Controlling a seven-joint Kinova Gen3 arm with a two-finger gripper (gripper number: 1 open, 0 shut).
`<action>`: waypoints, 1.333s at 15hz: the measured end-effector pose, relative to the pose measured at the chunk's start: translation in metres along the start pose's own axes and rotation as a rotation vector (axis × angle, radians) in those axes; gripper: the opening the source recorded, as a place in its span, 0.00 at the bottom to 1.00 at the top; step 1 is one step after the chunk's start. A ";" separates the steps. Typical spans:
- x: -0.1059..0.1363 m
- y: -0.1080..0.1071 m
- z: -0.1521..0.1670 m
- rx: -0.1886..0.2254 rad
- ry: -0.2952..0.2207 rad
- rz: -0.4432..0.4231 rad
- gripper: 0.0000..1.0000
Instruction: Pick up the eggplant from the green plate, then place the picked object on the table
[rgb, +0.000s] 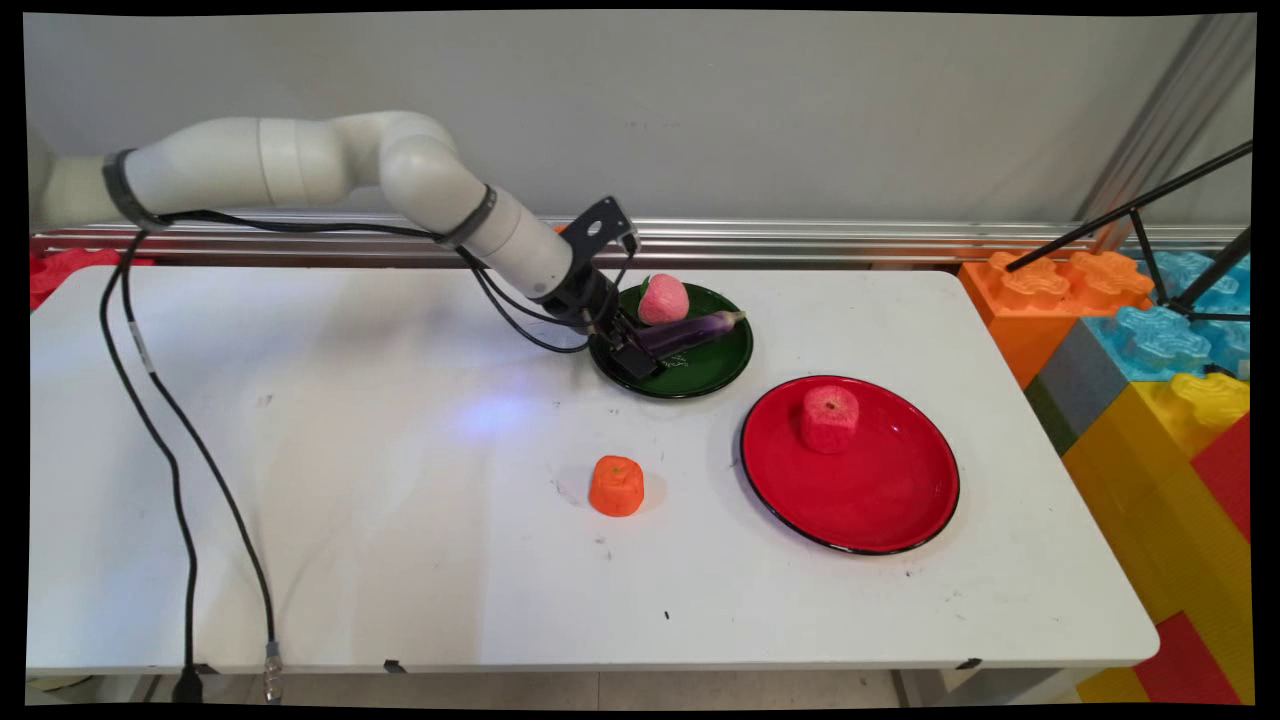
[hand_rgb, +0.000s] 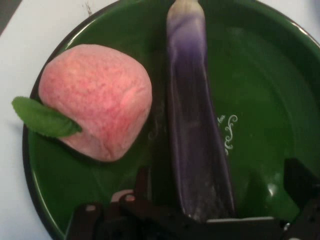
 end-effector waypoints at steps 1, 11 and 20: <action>0.002 0.000 0.005 0.003 0.002 0.008 1.00; 0.011 0.001 0.015 0.033 0.014 0.040 0.00; 0.034 0.013 -0.033 -0.016 0.079 0.069 0.00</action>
